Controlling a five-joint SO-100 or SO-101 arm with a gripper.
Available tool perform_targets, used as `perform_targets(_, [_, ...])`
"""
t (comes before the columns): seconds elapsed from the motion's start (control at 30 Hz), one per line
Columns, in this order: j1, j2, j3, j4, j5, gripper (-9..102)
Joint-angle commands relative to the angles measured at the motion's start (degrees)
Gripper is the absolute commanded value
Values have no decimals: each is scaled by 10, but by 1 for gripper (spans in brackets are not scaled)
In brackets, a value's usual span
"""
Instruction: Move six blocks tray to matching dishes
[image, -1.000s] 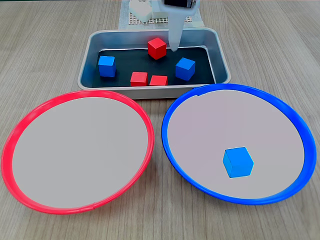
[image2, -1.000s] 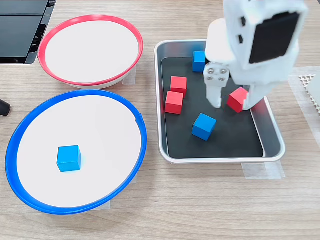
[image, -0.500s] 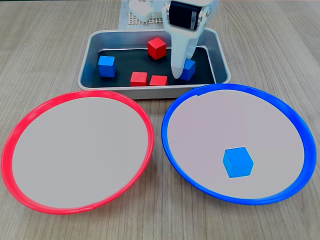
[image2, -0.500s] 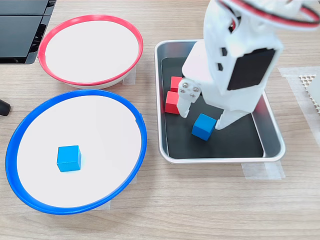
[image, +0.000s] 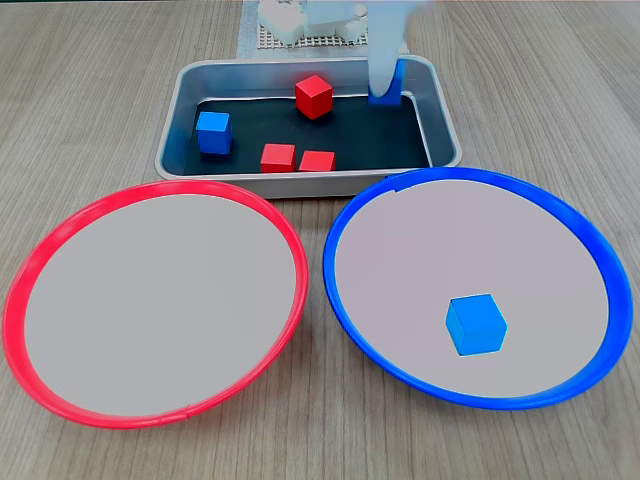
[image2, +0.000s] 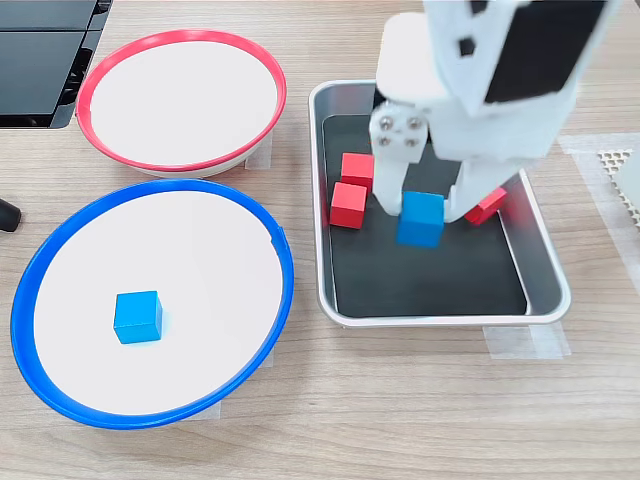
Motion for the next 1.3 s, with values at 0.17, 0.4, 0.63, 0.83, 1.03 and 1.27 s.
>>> perform_targets(0.17, [-33,-91,-203,-196,-23,4])
perform_targets(0.4, [-26,-214,-244,-270,-45,20])
perform_targets(0.63, [-9,-142,-179,-158,-141,0])
perform_targets(0.83, [54,100,118,5,-384,0])
perform_targets(1.03, [180,233,320,15,-542,13])
perform_targets(1.27, [169,239,365,-54,-562,21])
